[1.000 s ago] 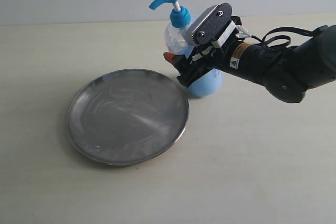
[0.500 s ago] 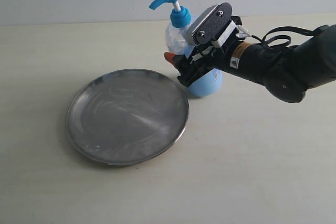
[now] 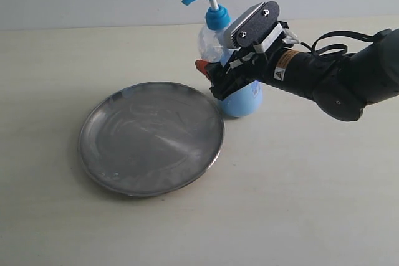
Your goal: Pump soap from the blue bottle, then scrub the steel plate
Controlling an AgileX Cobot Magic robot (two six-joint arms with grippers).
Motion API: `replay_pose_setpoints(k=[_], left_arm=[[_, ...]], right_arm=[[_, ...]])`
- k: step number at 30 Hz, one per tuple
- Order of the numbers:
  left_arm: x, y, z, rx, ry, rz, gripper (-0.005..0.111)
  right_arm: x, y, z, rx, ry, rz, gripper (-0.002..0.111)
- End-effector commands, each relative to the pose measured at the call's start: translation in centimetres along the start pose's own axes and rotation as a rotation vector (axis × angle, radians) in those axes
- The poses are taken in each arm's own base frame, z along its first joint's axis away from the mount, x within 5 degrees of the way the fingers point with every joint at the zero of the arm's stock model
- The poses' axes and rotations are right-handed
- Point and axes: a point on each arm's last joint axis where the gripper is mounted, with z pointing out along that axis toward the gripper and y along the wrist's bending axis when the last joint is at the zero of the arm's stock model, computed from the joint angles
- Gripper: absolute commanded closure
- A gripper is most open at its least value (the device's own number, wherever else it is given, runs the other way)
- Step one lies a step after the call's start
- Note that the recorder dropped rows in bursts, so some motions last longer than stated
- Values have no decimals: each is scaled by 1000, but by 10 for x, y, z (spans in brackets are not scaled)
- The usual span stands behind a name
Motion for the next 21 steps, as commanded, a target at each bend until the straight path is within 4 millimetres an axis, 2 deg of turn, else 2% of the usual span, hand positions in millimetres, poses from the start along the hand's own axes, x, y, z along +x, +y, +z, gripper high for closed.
replay_pose_setpoints(k=[1, 9, 21], left_arm=[[0, 0, 0, -3, -13, 0, 107], [0, 0, 1, -4, -4, 0, 107], [-43, -5, 5, -10, 46, -1, 107]], right_arm=[[-5, 0, -1, -4, -16, 0, 108], [-6, 3, -1, -42, -27, -38, 108], [-6, 3, -1, -42, -27, -38, 108]])
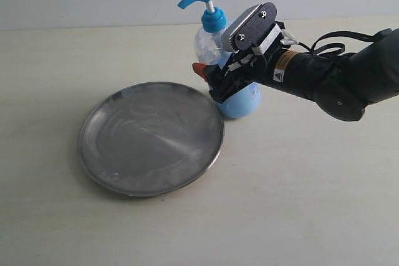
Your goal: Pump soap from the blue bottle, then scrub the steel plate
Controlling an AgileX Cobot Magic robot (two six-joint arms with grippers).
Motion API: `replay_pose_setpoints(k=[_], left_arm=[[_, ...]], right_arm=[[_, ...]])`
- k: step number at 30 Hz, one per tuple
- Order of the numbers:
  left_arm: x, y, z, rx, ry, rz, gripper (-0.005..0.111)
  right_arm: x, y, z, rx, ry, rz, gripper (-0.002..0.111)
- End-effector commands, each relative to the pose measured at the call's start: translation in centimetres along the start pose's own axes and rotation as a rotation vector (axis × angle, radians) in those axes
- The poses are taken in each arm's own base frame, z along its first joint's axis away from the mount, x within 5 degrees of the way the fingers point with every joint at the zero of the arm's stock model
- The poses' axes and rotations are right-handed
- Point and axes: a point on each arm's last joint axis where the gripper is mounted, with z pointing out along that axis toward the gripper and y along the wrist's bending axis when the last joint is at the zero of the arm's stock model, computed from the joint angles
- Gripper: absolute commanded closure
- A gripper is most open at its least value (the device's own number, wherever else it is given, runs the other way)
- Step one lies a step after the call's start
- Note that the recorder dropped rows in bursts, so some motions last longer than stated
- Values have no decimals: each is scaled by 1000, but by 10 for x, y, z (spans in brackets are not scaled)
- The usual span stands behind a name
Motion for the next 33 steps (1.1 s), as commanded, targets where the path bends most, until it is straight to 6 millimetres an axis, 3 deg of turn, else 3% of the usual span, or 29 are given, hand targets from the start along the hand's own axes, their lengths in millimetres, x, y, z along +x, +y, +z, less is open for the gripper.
replay_pose_setpoints(k=[1, 11, 26, 33], left_arm=[[-20, -2, 2, -5, -3, 1, 107], [-58, -7, 7, -5, -6, 3, 107], [-138, -18, 13, 17, -92, 17, 107], [-156, -21, 22, 24, -91, 19, 107]], right_arm=[[-5, 0, -1, -8, -21, -16, 108], [-5, 0, -1, -8, -21, -16, 108], [-6, 0, -1, -8, -29, -16, 108], [-6, 0, -1, -8, -29, -16, 108]])
